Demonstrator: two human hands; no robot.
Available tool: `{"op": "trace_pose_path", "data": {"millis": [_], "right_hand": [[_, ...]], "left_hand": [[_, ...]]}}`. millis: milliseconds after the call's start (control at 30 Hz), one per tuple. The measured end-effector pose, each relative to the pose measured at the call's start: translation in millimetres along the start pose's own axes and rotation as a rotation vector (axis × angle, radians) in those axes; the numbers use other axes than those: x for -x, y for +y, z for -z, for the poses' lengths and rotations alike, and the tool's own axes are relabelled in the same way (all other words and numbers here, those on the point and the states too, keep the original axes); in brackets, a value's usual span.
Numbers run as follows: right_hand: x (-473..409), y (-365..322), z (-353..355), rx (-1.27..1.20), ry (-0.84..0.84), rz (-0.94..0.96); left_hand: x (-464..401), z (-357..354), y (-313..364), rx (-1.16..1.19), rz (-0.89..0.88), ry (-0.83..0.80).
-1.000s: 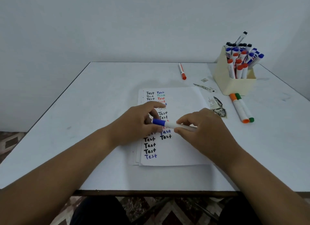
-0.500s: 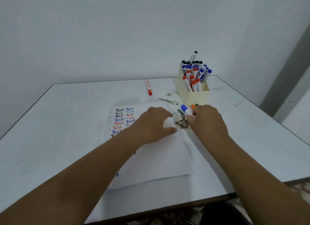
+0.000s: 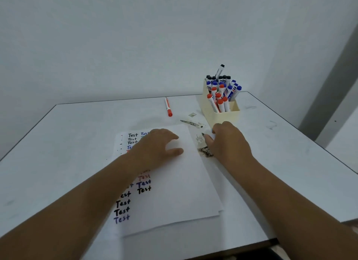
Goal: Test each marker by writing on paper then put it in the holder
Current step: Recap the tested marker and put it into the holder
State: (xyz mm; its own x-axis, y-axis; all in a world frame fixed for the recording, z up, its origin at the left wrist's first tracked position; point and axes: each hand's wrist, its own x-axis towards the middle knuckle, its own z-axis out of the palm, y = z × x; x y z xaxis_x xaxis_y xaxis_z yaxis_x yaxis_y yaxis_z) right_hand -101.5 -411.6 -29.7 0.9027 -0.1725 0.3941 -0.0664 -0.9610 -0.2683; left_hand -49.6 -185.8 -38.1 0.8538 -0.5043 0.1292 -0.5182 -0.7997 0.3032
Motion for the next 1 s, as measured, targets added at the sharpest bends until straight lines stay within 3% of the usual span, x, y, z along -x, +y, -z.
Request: {"op": "trace_pose_path", "data": {"millis": [167, 333, 467, 600, 833, 1000], "right_hand": [[-46.7, -35.4, -15.5, -0.035, -0.048, 0.201], [-94.9, -66.4, -45.4, -0.113, -0.177, 0.232], [-123.7, -82.2, -76.0, -0.182, -0.211, 0.187], [-144.1, -87.5, -98.2, -0.035, -0.293, 0.232], [-147.9, -90.0, -102.8, -0.087, -0.134, 0.196], [-89.8, -98.5, -67.0, -0.430, 0.008, 0.109]], "left_hand": [[25.7, 22.0, -53.4, 0.066, 0.150, 0.105], [48.2, 26.3, -88.0, 0.073, 0.285, 0.168], [53.2, 22.8, -90.2, 0.105, 0.260, 0.248], [52.7, 22.4, -88.3, 0.024, 0.231, 0.236], [51.7, 21.1, -93.2, -0.028, 0.182, 0.231], [54.8, 18.4, -95.6, -0.082, 0.142, 0.292]]}}
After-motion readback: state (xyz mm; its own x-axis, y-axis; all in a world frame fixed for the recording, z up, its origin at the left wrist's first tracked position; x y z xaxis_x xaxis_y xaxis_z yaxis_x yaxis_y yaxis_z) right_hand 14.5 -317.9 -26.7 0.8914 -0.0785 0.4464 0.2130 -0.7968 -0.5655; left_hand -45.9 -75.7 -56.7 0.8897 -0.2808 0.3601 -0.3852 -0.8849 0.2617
